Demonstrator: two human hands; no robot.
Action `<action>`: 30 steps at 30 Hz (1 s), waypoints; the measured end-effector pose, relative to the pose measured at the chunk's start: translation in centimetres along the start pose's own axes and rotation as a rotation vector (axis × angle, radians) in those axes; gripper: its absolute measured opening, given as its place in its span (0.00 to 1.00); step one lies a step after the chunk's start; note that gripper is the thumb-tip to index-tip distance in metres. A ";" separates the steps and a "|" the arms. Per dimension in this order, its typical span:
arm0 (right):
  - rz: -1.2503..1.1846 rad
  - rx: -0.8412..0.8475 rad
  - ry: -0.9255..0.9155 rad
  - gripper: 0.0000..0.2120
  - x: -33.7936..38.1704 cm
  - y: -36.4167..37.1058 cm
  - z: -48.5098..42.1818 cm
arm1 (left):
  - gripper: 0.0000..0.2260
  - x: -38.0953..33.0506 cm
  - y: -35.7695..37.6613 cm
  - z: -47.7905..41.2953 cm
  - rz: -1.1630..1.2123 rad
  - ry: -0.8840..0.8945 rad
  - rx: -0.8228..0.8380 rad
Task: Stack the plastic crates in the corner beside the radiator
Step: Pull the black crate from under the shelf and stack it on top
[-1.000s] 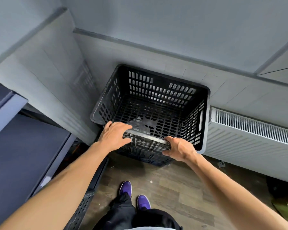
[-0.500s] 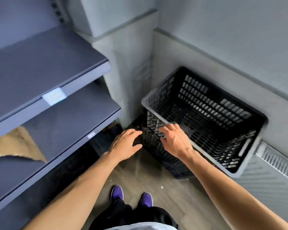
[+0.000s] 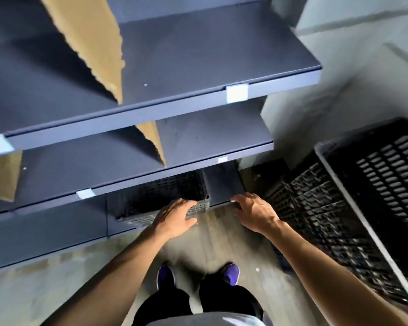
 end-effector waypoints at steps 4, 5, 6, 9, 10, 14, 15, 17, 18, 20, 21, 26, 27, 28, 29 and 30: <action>0.023 0.074 -0.012 0.21 5.2 1.7 -0.8 | 0.24 5.8 -1.1 2.0 -0.007 -0.037 0.008; 0.024 0.103 -0.015 0.22 6.7 2.6 -0.7 | 0.24 7.3 -1.2 2.5 -0.012 -0.035 0.022; 0.025 0.131 -0.028 0.23 8.1 3.5 -0.5 | 0.24 8.7 -1.3 3.0 -0.015 -0.033 0.036; 0.046 0.212 -0.011 0.24 11.7 6.0 0.8 | 0.25 12.3 -1.2 4.3 -0.022 -0.034 0.091; 0.053 0.218 0.005 0.24 12.7 6.8 1.2 | 0.25 13.3 -1.2 4.6 -0.034 -0.033 0.111; 0.064 0.241 0.010 0.23 15.6 9.5 2.0 | 0.25 16.6 -1.0 5.0 -0.036 -0.033 0.145; 0.069 0.260 0.010 0.23 16.0 10.1 1.8 | 0.25 17.2 -0.8 5.1 -0.032 -0.033 0.143; 0.078 0.282 0.002 0.23 16.8 11.3 0.9 | 0.25 18.4 -0.6 5.0 -0.027 -0.039 0.139; 0.084 0.280 -0.006 0.23 17.2 11.9 0.2 | 0.25 19.1 -0.3 4.9 -0.026 -0.044 0.140; 0.075 0.278 -0.023 0.23 18.0 12.9 -1.3 | 0.25 20.3 0.6 4.7 -0.031 -0.061 0.157; 0.062 0.283 -0.025 0.23 18.4 13.8 -2.2 | 0.25 21.1 1.0 4.4 -0.030 -0.078 0.159; 0.029 0.288 -0.046 0.24 19.4 18.6 -7.1 | 0.25 24.6 4.0 1.7 -0.034 -0.121 0.122; 0.025 0.285 -0.050 0.24 19.4 19.7 -7.9 | 0.25 25.1 4.9 1.1 -0.030 -0.126 0.116; 0.026 0.282 -0.051 0.24 19.2 20.7 -8.7 | 0.25 25.7 5.7 0.4 -0.028 -0.133 0.108; 0.029 0.274 -0.052 0.24 19.0 21.4 -9.3 | 0.25 26.1 6.2 -0.3 -0.027 -0.137 0.098; 0.027 0.270 -0.054 0.24 18.7 22.3 -10.0 | 0.26 26.6 7.0 -1.0 -0.022 -0.140 0.090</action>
Point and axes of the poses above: each hand's wrist, its own z-axis away from the middle knuckle, its own y-axis out of the palm, x = y × z, the point moved 7 cm from there along -z, towards the middle knuckle, and after that the axes turned 14 degrees about z, right-handed, at the moved point
